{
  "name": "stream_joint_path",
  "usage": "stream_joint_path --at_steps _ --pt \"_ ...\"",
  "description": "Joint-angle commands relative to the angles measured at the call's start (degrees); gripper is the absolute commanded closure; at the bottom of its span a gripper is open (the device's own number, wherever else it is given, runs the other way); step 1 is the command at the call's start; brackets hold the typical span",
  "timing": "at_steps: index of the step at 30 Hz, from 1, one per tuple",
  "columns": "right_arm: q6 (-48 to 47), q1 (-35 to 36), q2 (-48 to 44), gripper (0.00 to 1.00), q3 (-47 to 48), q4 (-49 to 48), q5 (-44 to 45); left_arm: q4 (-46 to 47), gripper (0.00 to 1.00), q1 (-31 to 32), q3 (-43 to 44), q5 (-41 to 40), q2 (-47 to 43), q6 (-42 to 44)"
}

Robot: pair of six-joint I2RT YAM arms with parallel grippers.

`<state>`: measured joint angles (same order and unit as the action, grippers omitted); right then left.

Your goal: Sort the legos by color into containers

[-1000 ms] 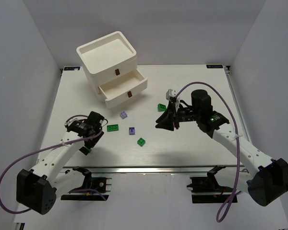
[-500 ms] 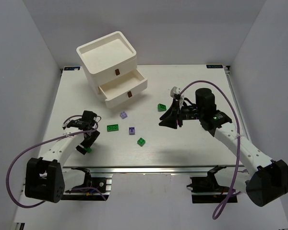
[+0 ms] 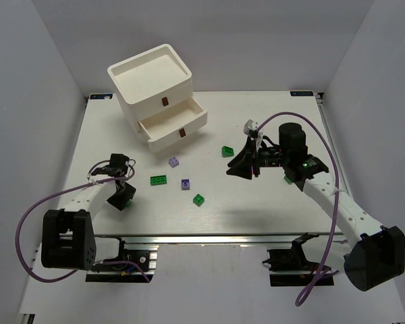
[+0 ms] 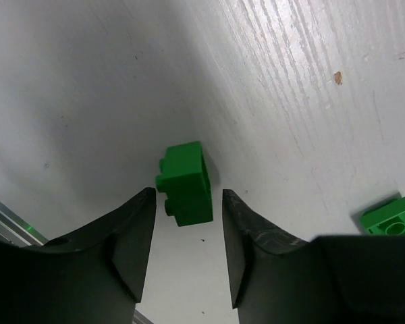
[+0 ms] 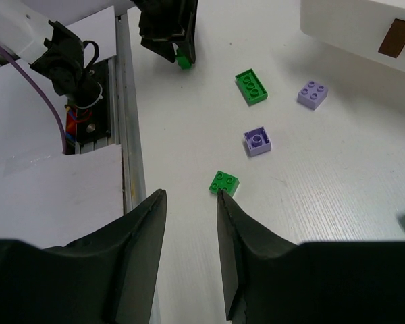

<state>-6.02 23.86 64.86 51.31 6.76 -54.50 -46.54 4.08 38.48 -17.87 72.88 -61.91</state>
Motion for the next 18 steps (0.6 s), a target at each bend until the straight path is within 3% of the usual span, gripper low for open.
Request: stream_joint_path --at_steps 1,8,12,18 --pt "-0.22 -0.74 0.09 0.59 1.43 -0.17 -1.84 1.9 0.46 -1.18 -0.69 1.69 -1.6 2.32" --pt "-0.22 -1.27 0.62 0.59 1.34 0.0 -2.28 2.16 0.73 -2.41 0.89 3.71 -3.53 7.05" --pt "-0.22 -1.71 0.88 0.6 1.34 -0.08 -2.45 2.68 1.0 -2.41 4.13 8.19 -6.34 13.89" --pt "-0.83 -2.15 0.97 0.62 1.25 0.18 -1.93 4.18 1.0 -1.26 8.98 17.77 -15.73 23.49"
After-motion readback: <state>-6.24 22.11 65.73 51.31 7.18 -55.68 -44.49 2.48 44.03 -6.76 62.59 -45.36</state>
